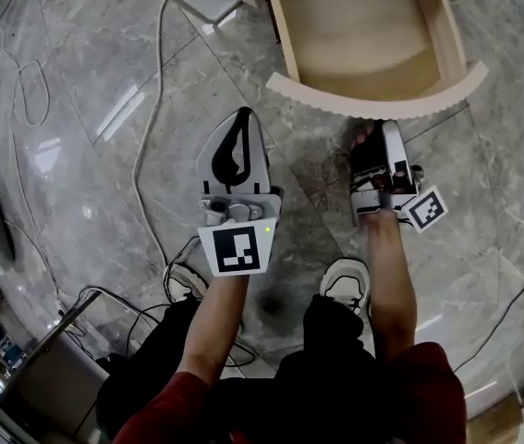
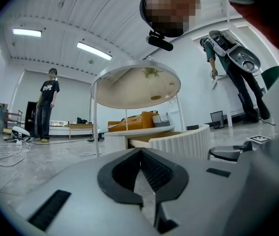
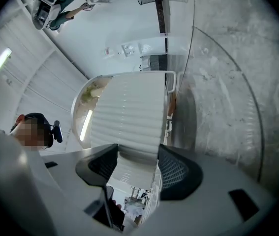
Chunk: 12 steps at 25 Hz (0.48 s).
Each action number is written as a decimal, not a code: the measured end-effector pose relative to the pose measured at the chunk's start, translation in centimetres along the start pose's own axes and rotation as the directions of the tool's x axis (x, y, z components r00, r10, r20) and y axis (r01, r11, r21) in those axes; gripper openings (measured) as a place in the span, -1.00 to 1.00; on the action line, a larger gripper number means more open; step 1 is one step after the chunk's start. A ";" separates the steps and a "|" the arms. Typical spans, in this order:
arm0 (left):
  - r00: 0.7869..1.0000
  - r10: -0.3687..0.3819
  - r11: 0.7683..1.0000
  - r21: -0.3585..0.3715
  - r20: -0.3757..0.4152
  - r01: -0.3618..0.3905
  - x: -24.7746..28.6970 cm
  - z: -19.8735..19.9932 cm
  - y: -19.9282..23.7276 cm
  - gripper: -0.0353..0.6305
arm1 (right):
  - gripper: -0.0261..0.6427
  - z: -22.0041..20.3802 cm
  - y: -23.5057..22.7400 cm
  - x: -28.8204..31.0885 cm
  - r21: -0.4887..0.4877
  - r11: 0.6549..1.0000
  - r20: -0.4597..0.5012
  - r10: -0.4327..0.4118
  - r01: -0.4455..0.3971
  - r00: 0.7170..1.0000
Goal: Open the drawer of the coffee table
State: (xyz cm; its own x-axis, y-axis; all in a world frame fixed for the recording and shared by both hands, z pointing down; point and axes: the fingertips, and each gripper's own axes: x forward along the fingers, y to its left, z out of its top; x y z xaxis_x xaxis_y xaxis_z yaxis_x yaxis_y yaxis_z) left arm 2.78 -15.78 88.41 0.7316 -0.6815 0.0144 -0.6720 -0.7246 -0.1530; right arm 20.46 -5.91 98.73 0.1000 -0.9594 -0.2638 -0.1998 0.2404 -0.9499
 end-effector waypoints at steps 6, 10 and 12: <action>0.999 -0.018 1.000 -0.005 -0.044 0.018 -1.5 -1.2 -1.1 -0.85 | -0.10 -0.6 1.1 -3.6 0.000 0.999 0.016 -0.039 0.039 0.999; 0.999 -0.023 1.000 -0.002 -0.042 0.023 -1.9 -1.2 -1.4 -0.85 | -0.15 -1.0 1.3 -4.3 -0.063 0.995 -0.033 -0.084 0.082 0.996; 0.999 -0.026 1.000 -0.003 -0.037 0.026 -1.9 -1.2 -1.6 -0.85 | -0.15 -0.9 1.3 -4.5 -0.057 0.995 -0.031 -0.083 0.081 0.996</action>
State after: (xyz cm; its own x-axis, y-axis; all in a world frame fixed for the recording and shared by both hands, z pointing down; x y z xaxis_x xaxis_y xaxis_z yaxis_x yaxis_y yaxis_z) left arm 2.34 -13.41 89.77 0.7444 -0.6655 0.0553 -0.6527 -0.7426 -0.1499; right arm 18.90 -1.44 98.87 0.0863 -0.9801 -0.1788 -0.2465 0.1529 -0.9570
